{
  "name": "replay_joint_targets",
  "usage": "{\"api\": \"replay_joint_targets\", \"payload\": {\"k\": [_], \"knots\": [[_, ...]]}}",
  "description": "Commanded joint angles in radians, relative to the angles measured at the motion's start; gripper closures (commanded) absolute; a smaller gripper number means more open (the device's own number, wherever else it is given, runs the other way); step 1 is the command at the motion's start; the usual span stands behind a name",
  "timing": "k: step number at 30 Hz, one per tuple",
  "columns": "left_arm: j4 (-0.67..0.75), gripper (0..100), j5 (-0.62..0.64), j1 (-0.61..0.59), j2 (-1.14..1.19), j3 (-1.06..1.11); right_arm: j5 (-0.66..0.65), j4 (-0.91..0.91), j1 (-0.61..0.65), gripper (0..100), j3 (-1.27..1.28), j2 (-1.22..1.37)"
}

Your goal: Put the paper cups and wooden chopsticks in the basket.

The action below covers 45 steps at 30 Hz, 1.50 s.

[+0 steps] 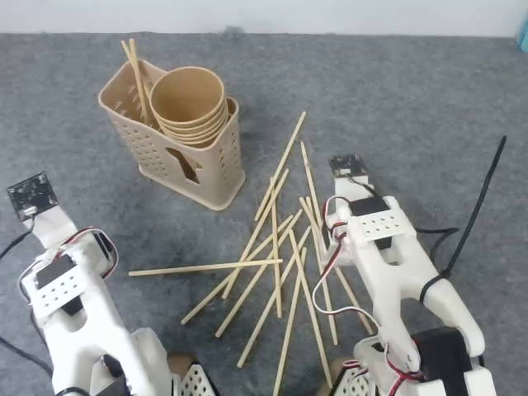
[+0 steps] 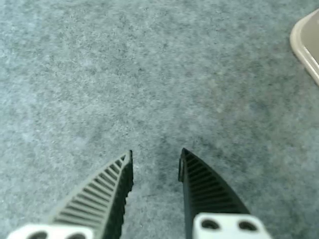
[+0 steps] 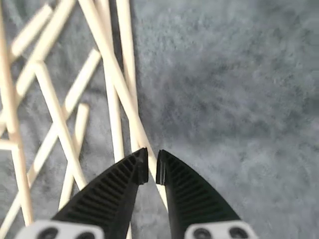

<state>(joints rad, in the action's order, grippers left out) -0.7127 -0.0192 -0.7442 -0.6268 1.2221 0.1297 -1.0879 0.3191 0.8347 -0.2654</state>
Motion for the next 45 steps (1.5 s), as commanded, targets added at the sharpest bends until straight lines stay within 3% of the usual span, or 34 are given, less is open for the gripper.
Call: {"api": "replay_joint_targets", "payload": {"k": [1, 23, 31, 40, 45], "knots": [[-0.003, 85, -0.011, -0.008, -0.009, -0.03, -0.015, 0.024, 0.038, 95.4, 0.017, -0.048], [-0.005, 85, -0.011, -0.005, -0.009, -0.031, -0.008, -0.002, 0.036, 95.4, 0.02, -0.018], [-0.014, 83, -0.011, -0.002, -0.009, -0.033, -0.066, 0.004, 0.054, 95.3, -0.002, -0.016], [-0.021, 82, -0.011, 0.028, -0.008, -0.038, 0.031, 0.091, 0.18, 95.3, -0.075, -0.01], [-0.032, 82, -0.012, 0.049, -0.008, -0.039, 0.054, 0.124, 0.148, 94.1, -0.106, 0.122]]}}
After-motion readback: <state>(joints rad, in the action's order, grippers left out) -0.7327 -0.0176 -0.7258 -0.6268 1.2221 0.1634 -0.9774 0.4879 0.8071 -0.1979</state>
